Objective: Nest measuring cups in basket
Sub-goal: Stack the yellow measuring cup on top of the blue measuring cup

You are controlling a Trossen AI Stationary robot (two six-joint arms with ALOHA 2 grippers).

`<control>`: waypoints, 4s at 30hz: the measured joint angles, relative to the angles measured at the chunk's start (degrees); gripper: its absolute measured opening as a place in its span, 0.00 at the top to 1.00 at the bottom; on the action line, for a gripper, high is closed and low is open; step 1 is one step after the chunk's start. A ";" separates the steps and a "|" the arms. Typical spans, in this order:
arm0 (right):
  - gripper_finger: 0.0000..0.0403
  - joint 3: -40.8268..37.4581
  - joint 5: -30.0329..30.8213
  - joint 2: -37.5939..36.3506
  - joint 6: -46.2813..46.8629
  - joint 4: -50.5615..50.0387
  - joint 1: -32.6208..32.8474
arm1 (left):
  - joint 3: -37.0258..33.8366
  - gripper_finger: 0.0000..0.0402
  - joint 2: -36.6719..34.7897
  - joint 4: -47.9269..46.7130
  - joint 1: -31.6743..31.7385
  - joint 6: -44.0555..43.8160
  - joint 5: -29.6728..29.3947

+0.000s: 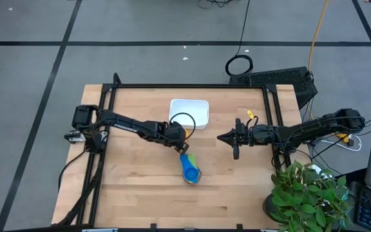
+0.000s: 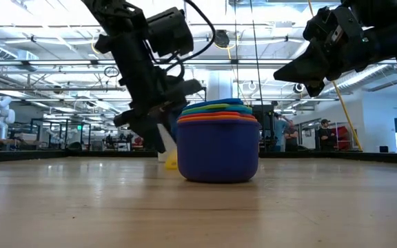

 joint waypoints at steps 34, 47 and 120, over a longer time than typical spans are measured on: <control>1.00 0.00 0.07 0.00 -0.07 -0.02 0.00 | 4.12 0.43 -2.82 -7.16 -4.19 0.25 -8.06; 1.00 0.00 0.07 -0.02 0.11 0.44 0.00 | 7.53 0.42 -0.27 -9.61 -3.66 0.61 -8.66; 1.00 0.00 0.07 0.00 0.59 -1.29 -0.02 | 7.37 0.60 -9.67 -20.61 -6.74 31.71 1.13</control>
